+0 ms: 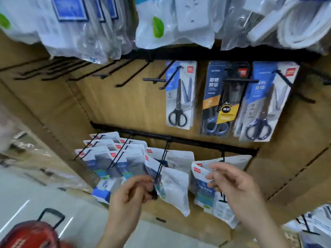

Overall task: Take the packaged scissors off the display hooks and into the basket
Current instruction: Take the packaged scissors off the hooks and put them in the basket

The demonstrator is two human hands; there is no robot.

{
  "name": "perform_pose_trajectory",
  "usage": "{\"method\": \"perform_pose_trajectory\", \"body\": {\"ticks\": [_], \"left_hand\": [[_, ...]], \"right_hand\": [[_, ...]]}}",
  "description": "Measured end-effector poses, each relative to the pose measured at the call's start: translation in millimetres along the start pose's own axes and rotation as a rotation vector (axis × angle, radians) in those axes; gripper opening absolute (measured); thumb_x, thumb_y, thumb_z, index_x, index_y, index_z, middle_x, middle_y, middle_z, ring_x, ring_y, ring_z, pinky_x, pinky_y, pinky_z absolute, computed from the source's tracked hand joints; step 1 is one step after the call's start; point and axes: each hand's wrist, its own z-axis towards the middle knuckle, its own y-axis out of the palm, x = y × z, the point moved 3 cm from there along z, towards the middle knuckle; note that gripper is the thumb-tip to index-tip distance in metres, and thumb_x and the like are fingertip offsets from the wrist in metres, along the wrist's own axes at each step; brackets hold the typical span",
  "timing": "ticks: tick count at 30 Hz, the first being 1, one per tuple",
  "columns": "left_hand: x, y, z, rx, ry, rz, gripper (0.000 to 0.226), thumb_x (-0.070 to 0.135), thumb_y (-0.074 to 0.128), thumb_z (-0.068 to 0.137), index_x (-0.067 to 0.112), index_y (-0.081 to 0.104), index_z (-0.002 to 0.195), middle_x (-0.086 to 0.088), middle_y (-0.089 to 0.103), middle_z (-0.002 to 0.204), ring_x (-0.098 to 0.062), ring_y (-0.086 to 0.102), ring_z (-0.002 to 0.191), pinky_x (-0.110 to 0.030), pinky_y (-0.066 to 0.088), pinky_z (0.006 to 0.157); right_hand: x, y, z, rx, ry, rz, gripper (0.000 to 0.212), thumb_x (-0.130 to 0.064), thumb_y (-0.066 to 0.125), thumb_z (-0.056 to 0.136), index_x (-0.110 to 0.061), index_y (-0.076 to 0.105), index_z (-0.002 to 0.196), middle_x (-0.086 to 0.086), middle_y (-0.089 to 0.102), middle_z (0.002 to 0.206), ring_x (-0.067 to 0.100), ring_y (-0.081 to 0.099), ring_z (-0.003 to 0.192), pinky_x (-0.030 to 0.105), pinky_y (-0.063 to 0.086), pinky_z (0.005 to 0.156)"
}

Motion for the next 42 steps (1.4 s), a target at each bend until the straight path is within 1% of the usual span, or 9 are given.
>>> {"method": "perform_pose_trajectory", "body": {"ticks": [4,8,12,15,19,24,35,38,42], "left_hand": [[-25,-83,-28,0.188,-0.026,-0.048,0.042,-0.015,0.046,0.096,0.014,0.073,0.082,-0.01,0.064,0.06,-0.017,0.05,0.048,-0.02,0.044,0.048],[-50,-174,-61,0.338,-0.088,0.006,0.046,-0.007,0.048,0.096,0.028,0.073,0.079,-0.005,0.057,0.056,-0.014,0.046,0.047,-0.019,0.04,0.047],[-84,-281,-101,0.526,-0.178,0.122,0.044,0.0,0.054,0.095,0.038,0.072,0.083,-0.005,0.061,0.065,-0.006,0.047,0.052,-0.023,0.04,0.053],[-111,-353,-138,0.665,-0.272,0.178,0.037,0.003,0.06,0.09,0.036,0.072,0.079,0.01,0.066,0.067,0.002,0.051,0.055,-0.022,0.042,0.06],[-155,-427,-185,0.818,-0.45,0.163,0.032,-0.002,0.06,0.087,0.028,0.072,0.083,0.017,0.061,0.062,-0.009,0.055,0.06,-0.031,0.048,0.067],[-210,-486,-219,1.002,-0.627,0.074,0.034,-0.003,0.055,0.086,0.027,0.072,0.087,-0.004,0.063,0.071,-0.029,0.063,0.075,-0.049,0.056,0.078],[-302,-568,-175,1.137,-0.826,0.018,0.034,-0.003,0.054,0.091,0.027,0.07,0.086,0.001,0.069,0.079,-0.012,0.064,0.068,-0.024,0.052,0.063],[-329,-587,-167,1.169,-0.869,0.018,0.036,-0.004,0.054,0.09,0.028,0.07,0.085,0.002,0.069,0.078,-0.01,0.063,0.067,-0.028,0.054,0.066],[-375,-614,-158,1.17,-0.925,-0.001,0.036,-0.003,0.053,0.088,0.028,0.071,0.084,0.007,0.069,0.072,-0.009,0.063,0.067,-0.039,0.056,0.074]], "right_hand": [[-11,78,-10,-0.169,-0.042,-0.059,0.027,-0.007,0.057,0.097,-0.029,0.072,0.094,-0.007,0.075,0.084,0.012,0.072,0.072,0.032,0.057,0.074],[-17,169,-32,-0.325,-0.088,-0.128,0.029,-0.003,0.058,0.095,-0.028,0.072,0.092,-0.008,0.075,0.081,0.01,0.072,0.068,0.018,0.055,0.068],[-11,273,-68,-0.504,-0.108,-0.203,0.027,-0.005,0.061,0.094,-0.03,0.072,0.095,-0.01,0.075,0.084,0.01,0.072,0.077,0.022,0.056,0.076],[-2,350,-92,-0.656,-0.181,-0.327,0.033,-0.007,0.064,0.092,-0.04,0.069,0.092,-0.016,0.074,0.085,0.007,0.071,0.083,0.021,0.054,0.08],[11,446,-118,-0.842,-0.191,-0.39,0.033,-0.007,0.064,0.091,-0.04,0.068,0.089,-0.018,0.075,0.084,0.003,0.071,0.085,0.016,0.052,0.08],[36,547,-138,-1.054,-0.144,-0.436,0.035,-0.003,0.059,0.093,-0.037,0.068,0.091,-0.007,0.076,0.081,0.008,0.072,0.081,0.024,0.054,0.082],[112,744,-111,-1.293,-0.048,-0.485,0.038,-0.001,0.055,0.095,-0.036,0.067,0.086,-0.009,0.073,0.077,0.0,0.069,0.071,0.033,0.053,0.08],[140,790,-108,-1.304,-0.034,-0.53,0.037,-0.004,0.056,0.095,-0.037,0.068,0.086,-0.015,0.073,0.075,0.005,0.07,0.078,0.039,0.055,0.083],[179,848,-119,-1.314,-0.012,-0.581,0.029,-0.013,0.06,0.093,-0.041,0.067,0.092,-0.002,0.074,0.094,0.018,0.069,0.093,0.05,0.055,0.091]]}}
